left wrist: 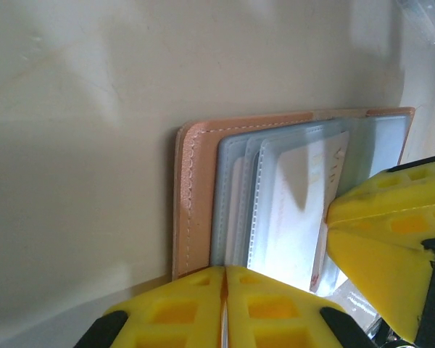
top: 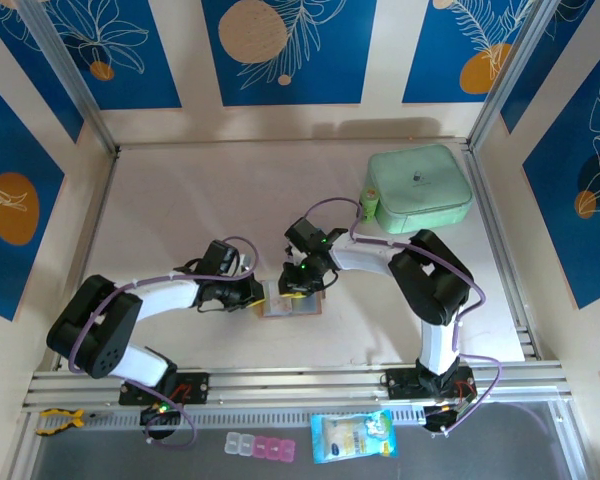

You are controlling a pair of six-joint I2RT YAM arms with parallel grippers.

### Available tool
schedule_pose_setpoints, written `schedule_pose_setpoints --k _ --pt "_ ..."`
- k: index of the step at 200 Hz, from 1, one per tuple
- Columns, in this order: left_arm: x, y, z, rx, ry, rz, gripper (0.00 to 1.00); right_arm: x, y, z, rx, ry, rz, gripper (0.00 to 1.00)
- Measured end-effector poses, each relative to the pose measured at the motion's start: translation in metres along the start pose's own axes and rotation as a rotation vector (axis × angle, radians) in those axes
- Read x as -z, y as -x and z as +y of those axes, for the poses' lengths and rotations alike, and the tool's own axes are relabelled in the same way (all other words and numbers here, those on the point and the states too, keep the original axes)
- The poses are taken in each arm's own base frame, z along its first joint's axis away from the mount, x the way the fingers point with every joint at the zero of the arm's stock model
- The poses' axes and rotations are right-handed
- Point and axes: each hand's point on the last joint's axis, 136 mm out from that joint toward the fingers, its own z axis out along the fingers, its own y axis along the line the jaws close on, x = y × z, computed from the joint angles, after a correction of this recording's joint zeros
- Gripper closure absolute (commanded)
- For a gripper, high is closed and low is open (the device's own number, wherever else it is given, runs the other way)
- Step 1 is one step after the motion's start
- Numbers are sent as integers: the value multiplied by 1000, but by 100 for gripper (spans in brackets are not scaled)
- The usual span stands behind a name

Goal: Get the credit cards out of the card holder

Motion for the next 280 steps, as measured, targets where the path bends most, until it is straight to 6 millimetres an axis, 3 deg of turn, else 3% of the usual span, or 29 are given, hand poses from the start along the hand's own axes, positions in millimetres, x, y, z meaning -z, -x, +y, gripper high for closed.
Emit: schedule_pose_setpoints --k 72,105,169,239,280 --pt "1 -2 2 0 8 6 89 2 -1 -6 -1 -30 -2 74" --pt "7 -5 6 12 31 10 89 12 0 -2 5 -22 -21 74" --pt "17 3 -12 -11 -5 -20 91 18 3 0 -4 21 -31 74" --pt "5 -1 -23 -43 -21 18 94 16 1 2 -4 50 -22 74" --pt "-2 -6 -18 -38 -6 44 95 15 1 -1 -6 55 -23 74"
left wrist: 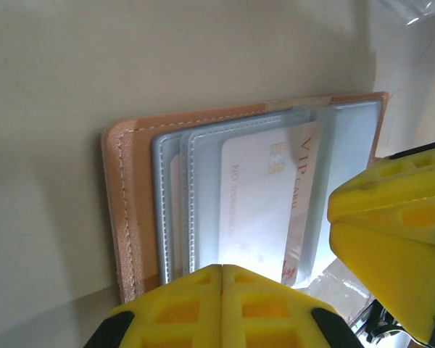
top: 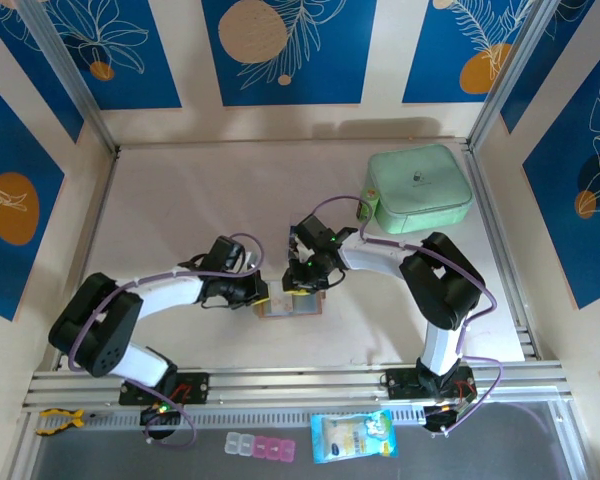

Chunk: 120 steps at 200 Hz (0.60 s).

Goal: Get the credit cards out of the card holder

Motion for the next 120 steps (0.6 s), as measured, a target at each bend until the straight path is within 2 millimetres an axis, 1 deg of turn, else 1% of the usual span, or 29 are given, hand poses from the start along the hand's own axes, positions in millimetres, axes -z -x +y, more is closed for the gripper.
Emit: schedule_pose_setpoints --k 71,120 --pt "-6 -1 3 5 1 16 96 -3 -2 -4 -7 13 8 74" --pt "-5 -2 3 -5 7 22 96 -10 -6 -9 -24 30 30 75"
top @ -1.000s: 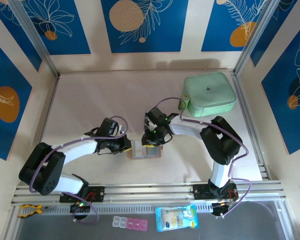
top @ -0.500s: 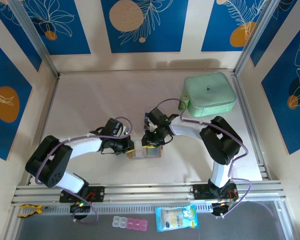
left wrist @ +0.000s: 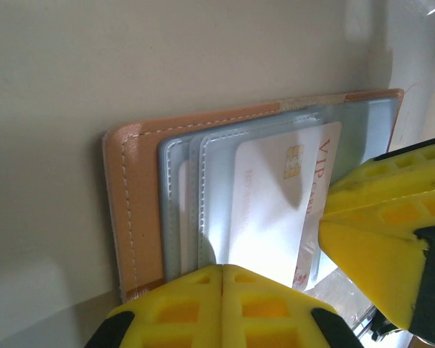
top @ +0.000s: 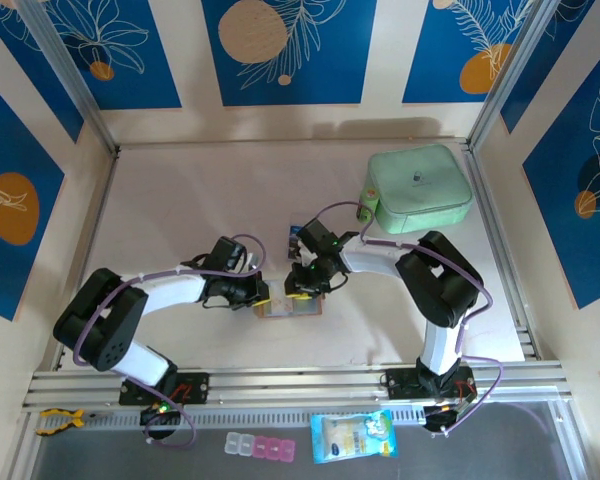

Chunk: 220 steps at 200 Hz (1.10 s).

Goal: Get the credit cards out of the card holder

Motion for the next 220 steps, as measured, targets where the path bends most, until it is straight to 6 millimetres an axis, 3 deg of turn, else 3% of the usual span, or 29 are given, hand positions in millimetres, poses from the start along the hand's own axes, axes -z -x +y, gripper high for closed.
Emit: schedule_pose_setpoints --k 100,174,220 --pt "0 0 0 4 9 8 96 -5 -2 5 -8 112 11 82" --pt "0 0 1 8 17 11 97 -1 -3 10 4 150 0 92" --pt "1 0 1 9 22 11 96 6 -3 10 13 168 -17 93"
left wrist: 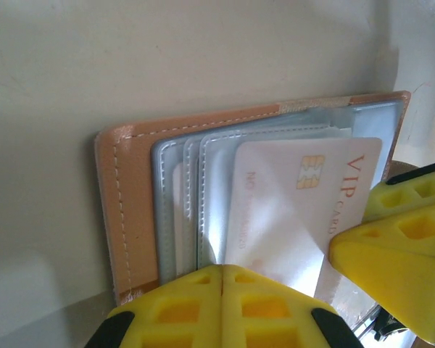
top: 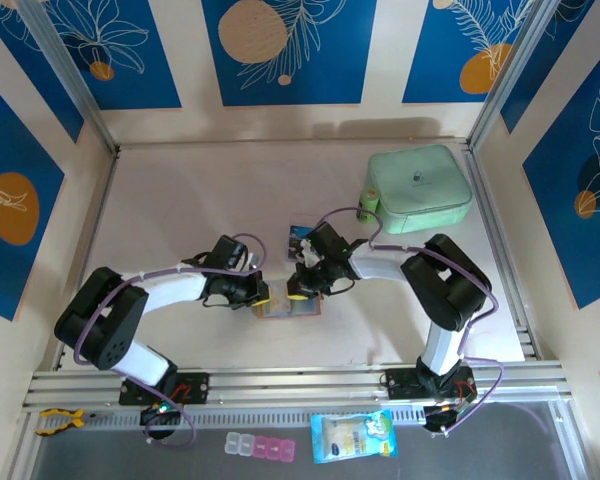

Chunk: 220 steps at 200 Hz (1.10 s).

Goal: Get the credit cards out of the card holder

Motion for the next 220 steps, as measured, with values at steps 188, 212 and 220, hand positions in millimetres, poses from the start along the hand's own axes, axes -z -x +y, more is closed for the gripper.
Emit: schedule_pose_setpoints --k 188,212,220 --pt "0 1 -1 -3 -3 -3 96 43 -6 -12 47 -231 17 95" --pt "0 1 -1 -3 -3 -3 96 41 -5 -12 48 -249 21 94" --pt "0 1 -1 -4 -4 -4 96 40 -7 -12 48 -254 27 94"
